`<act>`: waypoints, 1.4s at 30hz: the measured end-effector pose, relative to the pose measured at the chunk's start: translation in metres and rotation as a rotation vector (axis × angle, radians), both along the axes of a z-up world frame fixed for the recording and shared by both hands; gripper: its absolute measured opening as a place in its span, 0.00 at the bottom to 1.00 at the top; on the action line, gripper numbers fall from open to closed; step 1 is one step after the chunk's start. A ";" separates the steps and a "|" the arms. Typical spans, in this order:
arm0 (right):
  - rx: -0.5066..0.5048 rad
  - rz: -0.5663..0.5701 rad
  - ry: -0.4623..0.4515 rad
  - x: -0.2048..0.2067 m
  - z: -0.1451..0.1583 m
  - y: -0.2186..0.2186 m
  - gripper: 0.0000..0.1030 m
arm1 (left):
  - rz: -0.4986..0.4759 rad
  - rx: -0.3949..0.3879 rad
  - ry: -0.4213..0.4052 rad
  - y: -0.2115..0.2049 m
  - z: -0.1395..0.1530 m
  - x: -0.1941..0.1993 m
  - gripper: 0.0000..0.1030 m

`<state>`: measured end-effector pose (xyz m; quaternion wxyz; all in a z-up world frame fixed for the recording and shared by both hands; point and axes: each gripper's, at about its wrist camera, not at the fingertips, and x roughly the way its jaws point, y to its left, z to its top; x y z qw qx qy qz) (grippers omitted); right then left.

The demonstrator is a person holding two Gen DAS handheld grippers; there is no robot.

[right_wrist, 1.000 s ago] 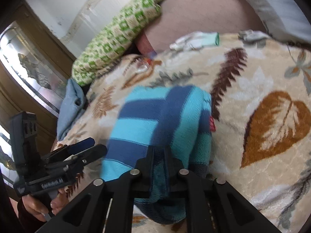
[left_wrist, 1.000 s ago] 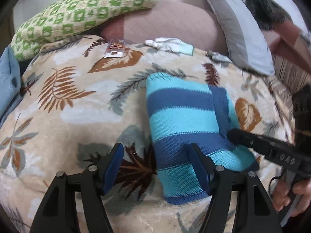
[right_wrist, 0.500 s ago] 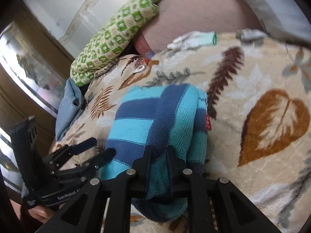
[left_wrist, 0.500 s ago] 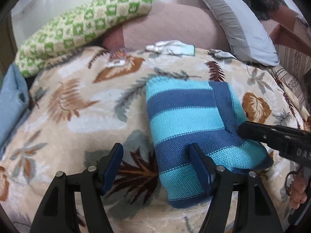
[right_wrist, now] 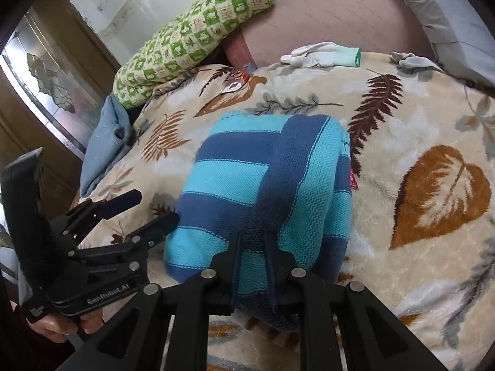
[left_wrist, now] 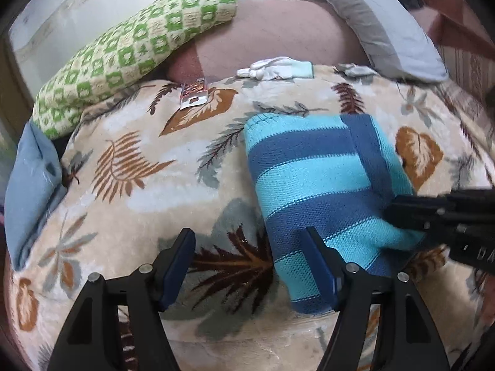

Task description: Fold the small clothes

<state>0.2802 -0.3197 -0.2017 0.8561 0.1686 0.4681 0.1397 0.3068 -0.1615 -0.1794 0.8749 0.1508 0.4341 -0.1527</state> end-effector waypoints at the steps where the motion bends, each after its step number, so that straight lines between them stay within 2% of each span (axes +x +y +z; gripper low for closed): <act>1: 0.001 0.001 0.003 0.000 0.000 -0.001 0.17 | -0.006 0.007 0.002 0.000 -0.002 0.000 0.70; 4: -0.015 -0.020 -0.001 0.000 -0.001 -0.006 0.17 | -0.022 0.007 0.013 0.002 -0.005 0.000 0.70; 5: -0.036 -0.037 -0.013 0.000 0.000 -0.009 0.23 | -0.018 -0.005 0.023 0.004 -0.004 0.001 0.70; 9: 0.012 -0.033 -0.033 -0.003 0.010 -0.020 0.23 | -0.008 -0.056 0.061 0.014 -0.005 0.004 0.70; 14: 0.030 0.103 -0.126 -0.020 0.035 -0.005 0.23 | -0.021 -0.102 0.070 0.022 0.002 0.001 0.70; 19: -0.001 0.172 -0.130 -0.026 0.035 0.012 0.23 | -0.080 -0.129 0.066 0.017 0.008 -0.009 0.70; 24: -0.064 0.145 -0.016 -0.013 0.007 0.013 0.23 | -0.149 -0.046 0.061 -0.002 -0.003 -0.018 0.70; 29: -0.083 0.079 -0.040 -0.009 0.005 0.003 0.21 | -0.147 -0.071 0.101 0.002 -0.009 -0.012 0.70; 35: -0.076 0.033 -0.045 -0.001 -0.005 -0.005 0.19 | -0.172 -0.044 0.098 -0.003 -0.014 -0.017 0.70; 42: 0.135 0.023 0.009 0.001 -0.002 -0.029 0.20 | -0.174 -0.074 0.127 0.005 -0.013 -0.013 0.70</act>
